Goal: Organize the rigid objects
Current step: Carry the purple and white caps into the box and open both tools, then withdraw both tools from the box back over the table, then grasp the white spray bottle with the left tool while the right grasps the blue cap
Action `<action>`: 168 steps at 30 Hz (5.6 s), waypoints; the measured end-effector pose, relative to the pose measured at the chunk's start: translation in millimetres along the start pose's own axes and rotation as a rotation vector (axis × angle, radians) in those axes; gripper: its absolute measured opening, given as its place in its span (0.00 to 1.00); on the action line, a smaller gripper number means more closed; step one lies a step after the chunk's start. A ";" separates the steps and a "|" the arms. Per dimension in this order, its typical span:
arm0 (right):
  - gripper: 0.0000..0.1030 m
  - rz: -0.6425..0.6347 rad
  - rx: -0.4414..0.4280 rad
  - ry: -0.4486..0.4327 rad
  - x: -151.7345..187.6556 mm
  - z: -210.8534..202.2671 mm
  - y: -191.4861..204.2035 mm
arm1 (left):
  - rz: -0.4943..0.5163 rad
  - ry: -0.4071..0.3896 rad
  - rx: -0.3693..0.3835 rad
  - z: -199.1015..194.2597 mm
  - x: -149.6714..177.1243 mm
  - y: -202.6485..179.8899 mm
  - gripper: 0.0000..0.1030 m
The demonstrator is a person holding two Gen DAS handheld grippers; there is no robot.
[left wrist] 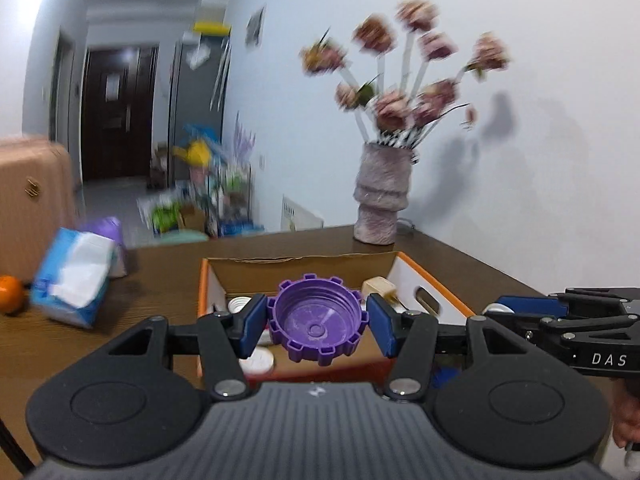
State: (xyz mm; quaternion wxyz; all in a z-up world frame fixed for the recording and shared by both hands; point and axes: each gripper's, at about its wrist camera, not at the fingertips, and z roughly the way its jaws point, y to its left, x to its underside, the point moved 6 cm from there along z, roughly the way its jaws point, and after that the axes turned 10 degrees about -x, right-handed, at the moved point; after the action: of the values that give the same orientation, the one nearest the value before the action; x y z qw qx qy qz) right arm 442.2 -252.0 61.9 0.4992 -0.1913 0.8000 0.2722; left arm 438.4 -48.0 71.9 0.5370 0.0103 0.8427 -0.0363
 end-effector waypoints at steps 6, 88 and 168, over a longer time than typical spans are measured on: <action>0.37 0.173 0.010 0.139 -36.5 113.5 -89.8 | -0.013 0.153 0.041 129.6 -31.4 1.8 0.54; 0.88 0.056 0.351 -0.072 188.7 -182.4 65.3 | 0.117 -0.012 -0.139 -196.5 188.1 -57.8 1.00; 0.50 0.190 0.162 0.121 133.7 -58.3 -76.7 | 0.332 0.156 0.189 6.8 114.7 -137.5 0.27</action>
State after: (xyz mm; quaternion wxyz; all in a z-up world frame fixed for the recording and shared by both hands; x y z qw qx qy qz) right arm 388.8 -352.9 -57.0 0.4360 -0.0898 0.8625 0.2408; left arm 388.2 -188.0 -28.0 0.4654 0.2020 0.8614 -0.0252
